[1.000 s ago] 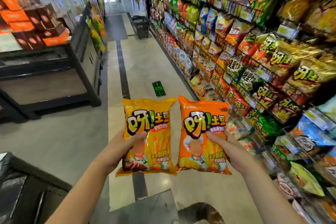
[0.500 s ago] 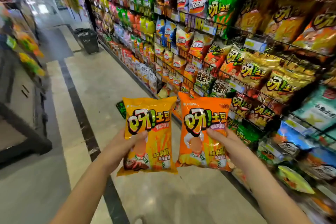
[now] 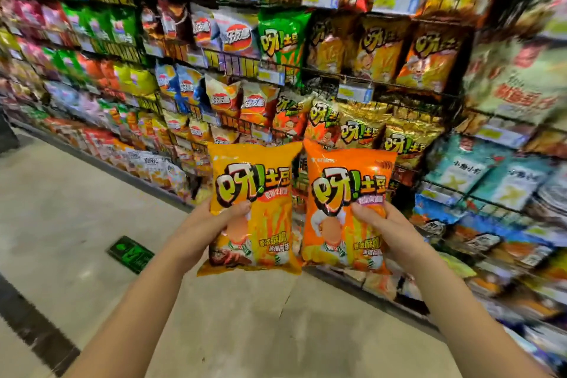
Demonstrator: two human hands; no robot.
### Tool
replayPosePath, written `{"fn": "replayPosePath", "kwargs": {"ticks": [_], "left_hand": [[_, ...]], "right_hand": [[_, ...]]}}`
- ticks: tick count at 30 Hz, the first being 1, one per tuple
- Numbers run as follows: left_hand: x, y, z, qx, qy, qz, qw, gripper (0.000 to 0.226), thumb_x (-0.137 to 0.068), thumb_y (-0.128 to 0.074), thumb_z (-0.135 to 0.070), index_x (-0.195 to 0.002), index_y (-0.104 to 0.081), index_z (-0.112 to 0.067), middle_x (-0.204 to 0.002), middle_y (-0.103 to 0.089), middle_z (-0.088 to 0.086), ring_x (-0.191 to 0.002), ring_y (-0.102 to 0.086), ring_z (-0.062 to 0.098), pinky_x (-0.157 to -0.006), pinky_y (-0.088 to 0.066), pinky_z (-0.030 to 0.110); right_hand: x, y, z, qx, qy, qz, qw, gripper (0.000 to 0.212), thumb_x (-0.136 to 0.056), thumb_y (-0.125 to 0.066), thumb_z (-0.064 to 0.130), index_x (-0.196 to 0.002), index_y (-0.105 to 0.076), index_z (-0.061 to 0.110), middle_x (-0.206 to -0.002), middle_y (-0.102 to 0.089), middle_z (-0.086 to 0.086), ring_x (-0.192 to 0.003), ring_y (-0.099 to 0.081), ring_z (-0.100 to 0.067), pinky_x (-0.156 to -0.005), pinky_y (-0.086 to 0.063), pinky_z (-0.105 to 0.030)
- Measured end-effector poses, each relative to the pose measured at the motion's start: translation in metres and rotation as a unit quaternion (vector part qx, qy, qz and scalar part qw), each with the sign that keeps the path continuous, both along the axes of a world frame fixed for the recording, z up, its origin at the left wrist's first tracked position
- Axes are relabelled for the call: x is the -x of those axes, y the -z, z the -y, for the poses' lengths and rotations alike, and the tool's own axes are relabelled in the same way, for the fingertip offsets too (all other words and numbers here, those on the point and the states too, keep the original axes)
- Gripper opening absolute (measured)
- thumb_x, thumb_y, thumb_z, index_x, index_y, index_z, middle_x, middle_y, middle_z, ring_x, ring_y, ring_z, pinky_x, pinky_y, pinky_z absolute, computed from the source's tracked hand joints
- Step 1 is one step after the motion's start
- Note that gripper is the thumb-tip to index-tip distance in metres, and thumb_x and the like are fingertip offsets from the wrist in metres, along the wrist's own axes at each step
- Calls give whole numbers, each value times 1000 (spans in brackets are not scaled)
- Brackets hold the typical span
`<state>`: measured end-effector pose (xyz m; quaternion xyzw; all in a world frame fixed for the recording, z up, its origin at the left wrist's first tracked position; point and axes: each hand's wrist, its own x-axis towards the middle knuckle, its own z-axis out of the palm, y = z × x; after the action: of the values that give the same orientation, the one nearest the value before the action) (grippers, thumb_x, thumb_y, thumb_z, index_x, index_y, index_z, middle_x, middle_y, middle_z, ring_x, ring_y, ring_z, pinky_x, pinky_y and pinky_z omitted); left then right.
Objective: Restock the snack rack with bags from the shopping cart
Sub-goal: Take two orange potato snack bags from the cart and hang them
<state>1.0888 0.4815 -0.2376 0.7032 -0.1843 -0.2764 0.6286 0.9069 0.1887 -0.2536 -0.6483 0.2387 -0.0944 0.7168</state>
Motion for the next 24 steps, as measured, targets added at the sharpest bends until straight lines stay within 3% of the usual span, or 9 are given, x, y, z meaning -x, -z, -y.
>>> {"fn": "replayPosePath", "kwargs": {"ticks": [3, 6, 11, 13, 15, 17, 19, 22, 24], "left_hand": [[-34, -12, 38, -6, 45, 2, 999, 64, -73, -86, -57, -128, -62, -37, -119, -77, -9, -113, -72, 21, -109, -48, 55], [-66, -26, 78, -14, 58, 17, 998, 69, -58, -85, -66, -118, -61, -43, -113, -77, -12, -113, -70, 22, -109, -49, 54], [-109, -46, 154, -40, 68, 37, 996, 90, -68, -84, -70, -130, -43, -20, -134, -61, -7, -118, -58, 18, -110, -42, 40], [-125, -50, 184, -40, 88, 52, 994, 80, -75, -83, -62, -134, -44, -25, -132, -60, -8, -110, -58, 11, -95, -45, 31], [-133, -56, 210, -33, 93, 64, 993, 66, -84, -77, -51, -140, -45, -34, -132, -57, -9, -116, -57, 13, -98, -44, 36], [-137, -64, 231, -35, 94, 66, 993, 88, -86, -74, -50, -158, -31, -27, -145, -49, -3, -128, -52, 23, -110, -36, 44], [-150, -64, 250, -19, 96, 62, 993, 104, -80, -78, -58, -162, -23, -25, -143, -48, -5, -119, -53, 18, -111, -36, 44], [-165, -70, 274, -42, 105, 71, 991, 144, -42, -82, -88, -161, -24, -32, -158, -45, -2, -140, -46, 26, -119, -33, 54], [-171, -81, 289, -42, 126, 65, 989, 113, -49, -83, -83, -145, -47, -33, -142, -59, -6, -131, -53, 24, -113, -37, 49]], "right_hand": [[-6, -12, 22, 3, 33, 14, 999, 60, -71, -84, 50, -123, -61, 31, -103, -80, 3, -92, -78, -19, -79, -61, -42], [-18, -23, 51, 7, 66, 25, 998, 56, -73, -78, 49, -121, -61, 27, -94, -80, 5, -83, -78, -15, -63, -61, -31], [-46, -32, 113, 42, 121, 18, 992, 113, -35, -87, 82, -132, -58, 31, -116, -76, 3, -107, -73, -24, -99, -54, -52], [-55, -39, 133, 52, 131, 36, 989, 107, -35, -87, 81, -128, -60, 34, -114, -77, 4, -106, -74, -23, -95, -55, -48], [-63, -47, 151, 67, 137, 62, 986, 86, -49, -88, 74, -121, -64, 34, -110, -78, 6, -105, -74, -22, -92, -55, -42], [-70, -57, 166, 74, 148, 70, 984, 70, -60, -86, 67, -117, -66, 34, -110, -78, 7, -105, -73, -19, -97, -53, -42], [-77, -64, 180, 80, 165, 61, 981, 80, -51, -86, 77, -117, -67, 36, -113, -78, 6, -109, -72, -20, -104, -50, -47], [-86, -72, 198, 87, 180, 54, 978, 88, -51, -86, 78, -124, -65, 33, -115, -77, 2, -111, -71, -25, -108, -48, -54], [-94, -76, 209, 86, 188, 57, 977, 77, -63, -84, 66, -127, -64, 28, -110, -78, 2, -107, -73, -23, -104, -51, -50]]}}
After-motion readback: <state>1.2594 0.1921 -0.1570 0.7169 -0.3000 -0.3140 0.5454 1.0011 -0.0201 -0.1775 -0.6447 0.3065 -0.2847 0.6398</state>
